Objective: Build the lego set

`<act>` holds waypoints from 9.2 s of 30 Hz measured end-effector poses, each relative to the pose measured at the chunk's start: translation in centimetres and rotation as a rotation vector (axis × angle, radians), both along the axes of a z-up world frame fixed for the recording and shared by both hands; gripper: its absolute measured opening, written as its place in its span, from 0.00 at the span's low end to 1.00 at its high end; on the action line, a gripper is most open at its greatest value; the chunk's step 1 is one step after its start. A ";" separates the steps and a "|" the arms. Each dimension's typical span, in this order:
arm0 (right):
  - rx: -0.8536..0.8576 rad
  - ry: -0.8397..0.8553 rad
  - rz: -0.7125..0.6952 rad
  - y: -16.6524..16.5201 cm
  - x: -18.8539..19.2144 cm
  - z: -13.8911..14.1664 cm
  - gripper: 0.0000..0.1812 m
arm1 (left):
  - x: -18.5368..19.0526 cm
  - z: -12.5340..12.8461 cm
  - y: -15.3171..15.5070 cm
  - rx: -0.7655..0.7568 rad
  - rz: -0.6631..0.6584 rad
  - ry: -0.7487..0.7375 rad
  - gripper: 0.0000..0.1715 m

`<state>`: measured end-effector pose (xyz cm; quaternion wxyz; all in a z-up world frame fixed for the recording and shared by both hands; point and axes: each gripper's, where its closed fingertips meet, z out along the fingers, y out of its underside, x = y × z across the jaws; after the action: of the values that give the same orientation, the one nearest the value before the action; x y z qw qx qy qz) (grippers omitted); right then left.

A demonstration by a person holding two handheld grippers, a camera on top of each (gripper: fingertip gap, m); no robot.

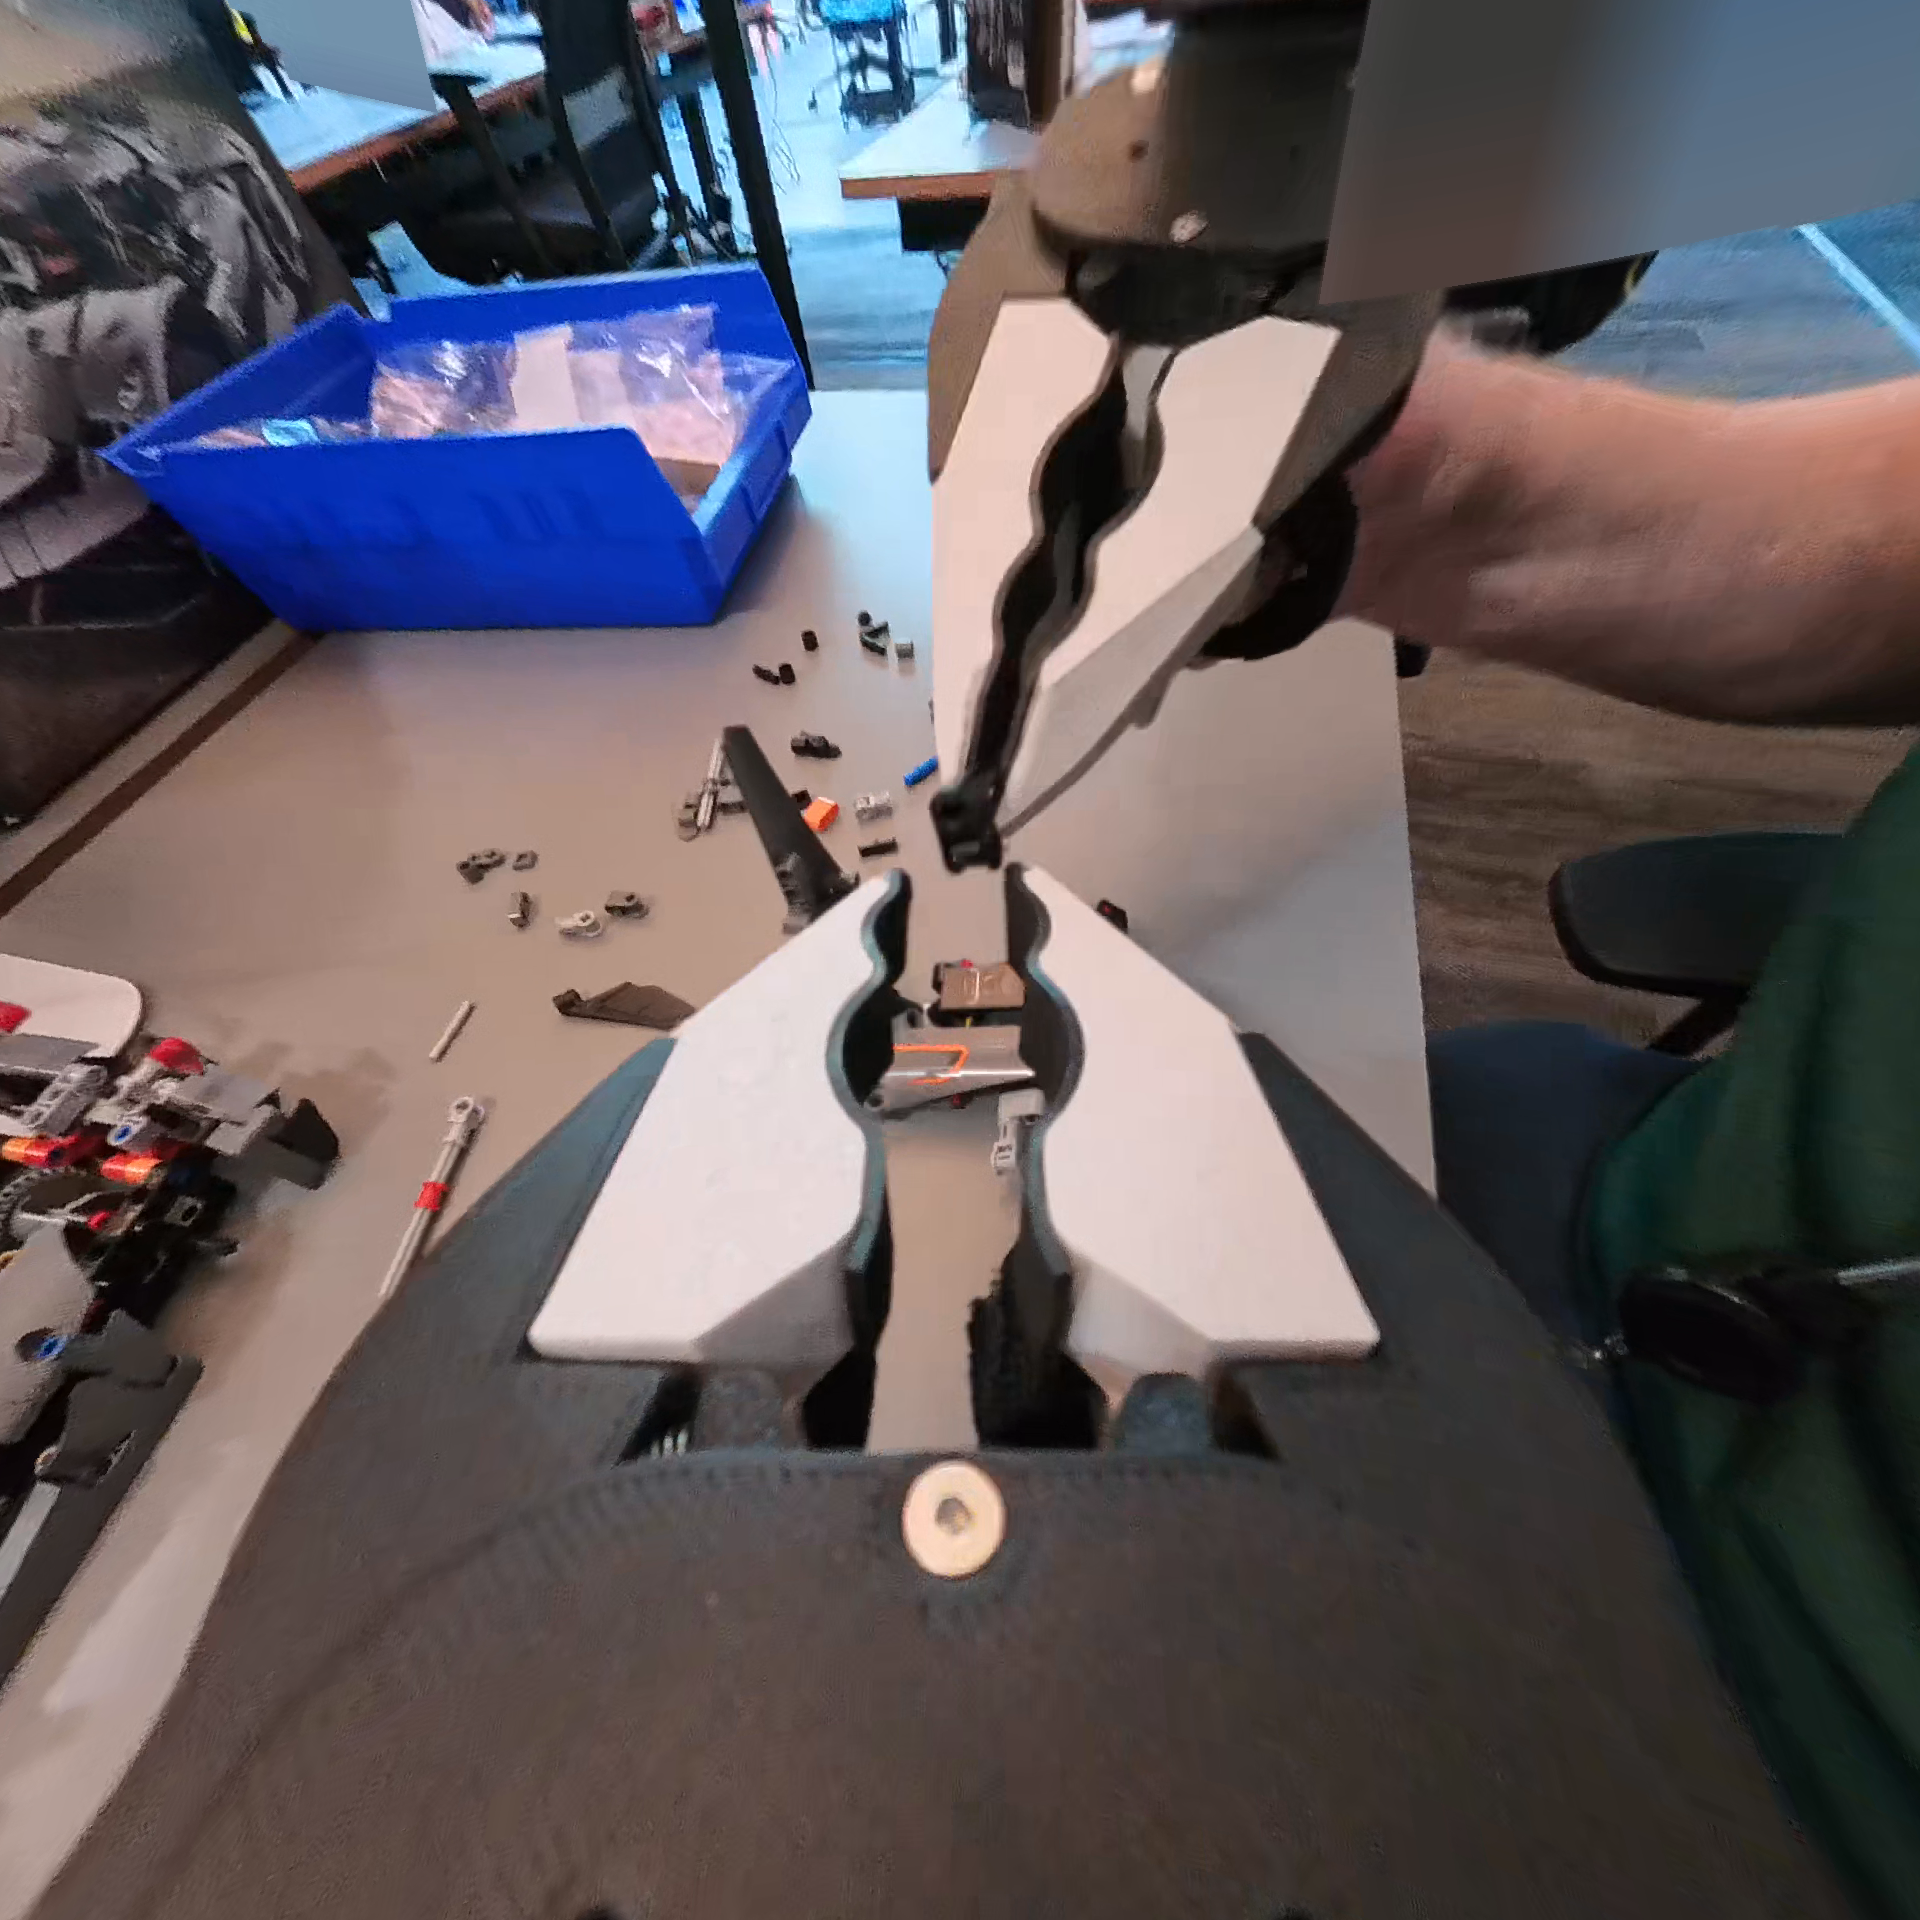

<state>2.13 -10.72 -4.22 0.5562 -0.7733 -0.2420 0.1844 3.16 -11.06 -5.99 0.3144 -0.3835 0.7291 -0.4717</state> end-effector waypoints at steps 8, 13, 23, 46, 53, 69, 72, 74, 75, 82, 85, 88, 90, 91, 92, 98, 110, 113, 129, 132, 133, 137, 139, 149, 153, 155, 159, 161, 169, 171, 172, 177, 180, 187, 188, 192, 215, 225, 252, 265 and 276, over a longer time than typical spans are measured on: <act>0.069 0.242 0.155 0.6 -1.6 1.4 0.01 | -1.6 2.8 0.0 -0.086 -0.003 -0.077 0.12; 0.080 0.134 0.185 1.3 -2.3 1.9 0.01 | -2.4 3.7 0.6 -0.132 0.022 -0.091 0.08; 0.081 -0.062 0.146 3.1 -3.3 2.4 0.01 | -3.9 4.4 2.4 -0.351 0.064 -0.176 0.03; -0.096 0.119 -0.188 1.4 1.4 0.4 0.18 | 1.0 1.9 2.1 0.797 0.309 -0.432 0.03; -0.099 0.236 -0.197 1.5 1.6 0.4 0.16 | 1.7 2.2 2.1 0.902 0.283 -0.482 0.03; -0.061 0.210 -0.224 1.7 2.0 0.1 0.13 | 2.0 1.5 1.5 0.821 0.233 -0.512 0.03; -0.041 0.178 -0.226 1.3 2.3 0.1 0.13 | 1.9 1.3 1.9 0.693 0.228 -0.461 0.09; -0.025 0.102 -0.235 1.0 2.6 0.0 0.12 | 1.8 0.8 1.9 0.546 0.186 -0.390 0.11; -0.020 0.061 -0.236 0.8 2.7 -0.2 0.13 | 1.7 0.5 1.7 0.469 0.152 -0.346 0.12; 0.051 0.028 -0.176 -0.1 1.9 0.1 0.13 | 1.0 -0.2 -0.8 0.011 -0.081 -0.145 0.06; 0.105 0.078 -0.173 -0.1 1.9 0.4 0.13 | 0.7 0.9 -1.7 -0.266 -0.160 -0.103 0.06; 0.194 0.057 -0.185 -0.2 1.7 1.3 0.13 | 0.3 2.1 -1.6 -0.572 -0.225 -0.050 0.08; 0.234 -0.018 -0.198 -0.3 1.6 1.5 0.13 | 0.0 3.0 -1.4 -0.766 -0.271 -0.023 0.09; 0.249 -0.051 -0.203 -0.3 1.5 1.6 0.12 | 0.0 3.5 -1.2 -0.854 -0.291 -0.013 0.10; 0.262 -0.074 -0.208 -0.2 1.4 1.7 0.13 | -0.1 3.9 -0.9 -0.927 -0.308 -0.005 0.10; 0.320 -0.204 -0.235 -0.3 1.4 1.9 0.13 | 0.1 3.6 -1.9 -0.966 -0.317 0.061 0.09; 0.390 -0.457 -0.290 -0.4 1.7 2.1 0.13 | 0.5 3.8 -1.7 -0.890 -0.206 -0.035 0.04; 0.382 -0.435 -0.286 -0.8 1.8 2.2 0.14 | 0.6 4.0 -1.6 -0.779 -0.164 -0.075 0.03; 0.150 0.179 -0.233 -0.9 3.8 2.3 0.07 | 2.0 2.3 -0.3 0.283 0.159 -0.185 0.03; 0.122 0.186 -0.247 -0.7 4.1 1.7 0.06 | 2.2 2.1 -0.5 0.349 0.172 -0.195 0.03; 0.113 0.187 -0.242 -0.6 4.0 1.5 0.05 | 2.3 2.0 -0.5 0.362 0.178 -0.197 0.03; 0.079 0.203 -0.250 -0.4 4.3 0.9 0.06 | 2.5 1.9 -0.5 0.390 0.187 -0.205 0.03; 0.064 0.224 -0.261 -0.4 4.6 0.8 0.07 | 2.6 1.8 -0.3 0.409 0.196 -0.208 0.03; 0.057 0.310 -0.226 -0.4 4.3 1.1 0.04 | 2.9 1.9 -0.5 0.458 0.205 -0.234 0.04; 0.055 0.370 -0.211 -0.3 4.2 1.4 0.03 | 2.9 2.1 -0.4 0.479 0.216 -0.251 0.04; 0.061 0.389 -0.206 -0.4 4.2 1.6 0.02 | 3.0 2.2 -0.4 0.482 0.218 -0.258 0.04; 0.065 0.463 -0.165 -0.6 4.1 2.1 0.01 | 3.0 2.5 -0.5 0.475 0.212 -0.272 0.04; 0.079 0.489 -0.123 -0.9 3.9 2.5 0.01 | 2.9 2.9 -0.8 0.430 0.187 -0.280 0.03; 0.131 0.468 0.020 -1.7 3.1 4.0 0.00 | 2.2 4.3 -1.8 0.174 0.041 -0.266 0.03; 0.143 0.464 0.053 -2.0 2.9 4.4 0.00 | 2.0 4.7 -2.0 0.140 0.011 -0.274 0.03; 0.148 0.464 0.070 -2.1 2.8 4.5 0.00 | 1.9 4.9 -2.1 0.118 -0.007 -0.276 0.03; 0.163 0.474 0.121 -2.3 2.5 5.1 0.00 | 1.6 5.6 -2.5 0.015 -0.071 -0.283 0.03; 0.172 0.484 0.149 -2.5 2.3 5.5 0.00 | 1.3 6.0 -2.7 -0.043 -0.108 -0.281 0.03; 0.159 0.496 0.112 -2.0 2.8 5.2 0.00 | 1.8 5.8 -2.1 0.063 -0.039 -0.317 0.03; 0.160 0.500 0.108 -2.0 2.9 5.2 0.00 | 1.9 5.7 -2.1 0.087 -0.029 -0.320 0.03; 0.163 0.501 0.094 -2.0 3.1 5.1 0.00 | 2.1 5.6 -2.1 0.105 -0.015 -0.323 0.03; 0.149 0.519 -0.091 0.2 4.3 4.7 0.07 | 2.9 5.3 -0.1 0.051 0.128 -0.266 0.03; 0.167 0.497 -0.123 -0.3 4.6 4.9 0.05 | 3.4 5.6 -0.8 0.088 0.148 -0.311 0.03; 0.188 0.653 -0.158 -0.5 4.9 6.0 0.00 | 4.0 6.6 -0.6 0.428 0.270 -0.441 0.04; 0.181 0.567 -0.244 -0.7 4.9 6.0 0.08 | 4.0 7.1 0.6 0.236 0.280 -0.441 0.03; 0.190 0.650 -0.298 -1.9 5.0 6.1 0.00 | 4.2 7.1 -2.0 0.383 0.244 -0.517 0.03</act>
<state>7.17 -12.62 1.87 0.6943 -0.6460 0.0465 0.3139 7.34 -13.10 1.13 0.6092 -0.2693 0.6495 -0.3668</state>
